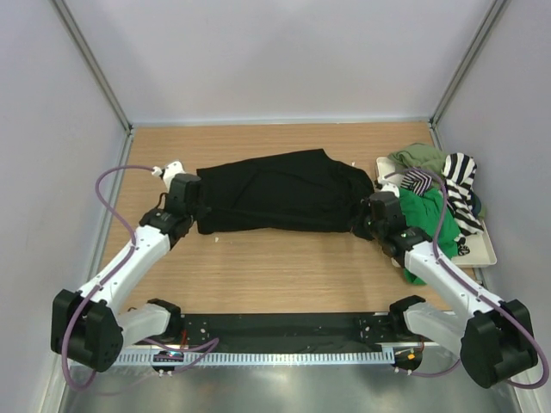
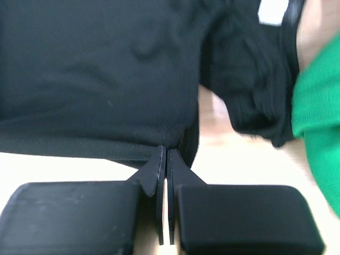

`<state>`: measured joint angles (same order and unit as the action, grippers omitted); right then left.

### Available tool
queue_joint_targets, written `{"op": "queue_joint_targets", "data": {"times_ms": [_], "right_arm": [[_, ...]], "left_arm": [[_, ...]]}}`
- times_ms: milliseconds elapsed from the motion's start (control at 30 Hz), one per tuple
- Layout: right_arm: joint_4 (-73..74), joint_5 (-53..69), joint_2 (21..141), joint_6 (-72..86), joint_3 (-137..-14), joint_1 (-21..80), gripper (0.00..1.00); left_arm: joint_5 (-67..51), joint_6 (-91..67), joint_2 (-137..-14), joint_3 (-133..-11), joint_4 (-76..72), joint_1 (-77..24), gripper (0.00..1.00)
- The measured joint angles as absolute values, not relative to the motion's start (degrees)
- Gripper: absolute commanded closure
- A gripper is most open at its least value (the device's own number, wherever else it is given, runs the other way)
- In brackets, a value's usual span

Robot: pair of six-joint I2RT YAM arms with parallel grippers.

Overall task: Fold and stack the tank tops
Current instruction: Flatten the tank top out

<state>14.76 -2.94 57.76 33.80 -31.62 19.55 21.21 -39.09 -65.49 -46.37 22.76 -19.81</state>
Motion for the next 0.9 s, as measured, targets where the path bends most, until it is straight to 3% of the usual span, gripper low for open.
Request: {"op": "queue_joint_targets", "data": {"times_ms": [167, 333, 433, 600, 900], "right_arm": [[15.86, -5.96, 65.08, 31.81, -44.14, 19.53, 0.99], [18.98, -6.28, 77.03, 29.91, -66.32, 19.40, 0.99], [19.44, -4.29, 78.32, 28.53, -76.66, 19.38, 0.99], [19.59, 0.82, 73.34, 25.39, -85.76, 19.40, 0.99], [22.81, 16.45, 51.48, 25.67, -86.06, 19.62, 0.99]], "left_arm": [[20.78, -39.72, -68.05, -52.75, 24.03, -17.32, 1.00], [19.03, -39.97, -73.58, -70.00, 26.06, -13.02, 1.00], [18.81, -38.41, -71.31, -77.76, 26.63, -12.84, 1.00], [17.82, -34.20, -59.29, -83.40, 26.92, -12.88, 1.00], [16.12, -32.21, -32.27, -85.73, 28.64, -12.97, 1.00]]}}
